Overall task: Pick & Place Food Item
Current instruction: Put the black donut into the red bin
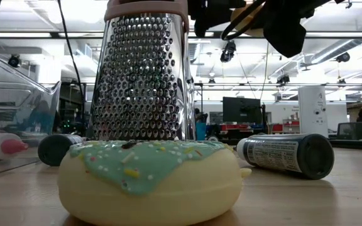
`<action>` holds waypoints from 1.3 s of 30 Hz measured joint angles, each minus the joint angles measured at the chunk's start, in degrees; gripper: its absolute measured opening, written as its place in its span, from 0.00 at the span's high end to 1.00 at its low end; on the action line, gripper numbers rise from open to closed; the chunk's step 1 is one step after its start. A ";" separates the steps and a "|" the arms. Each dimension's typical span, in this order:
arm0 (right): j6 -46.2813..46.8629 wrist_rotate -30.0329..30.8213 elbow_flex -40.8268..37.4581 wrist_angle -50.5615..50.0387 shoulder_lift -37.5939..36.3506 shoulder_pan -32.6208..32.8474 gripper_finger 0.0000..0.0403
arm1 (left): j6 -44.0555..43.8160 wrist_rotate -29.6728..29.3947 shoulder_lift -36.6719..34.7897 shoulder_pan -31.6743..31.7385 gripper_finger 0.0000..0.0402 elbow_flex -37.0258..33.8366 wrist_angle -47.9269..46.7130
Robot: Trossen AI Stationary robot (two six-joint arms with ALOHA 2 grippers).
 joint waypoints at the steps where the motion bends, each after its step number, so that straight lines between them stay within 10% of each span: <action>1: 0.00 0.00 0.00 0.00 0.01 0.00 0.98 | 0.03 0.00 0.10 0.04 0.56 0.19 -0.45; 39: -2.32 -0.02 0.00 0.48 0.00 -0.17 0.98 | 1.90 2.92 4.88 0.09 0.56 3.01 2.75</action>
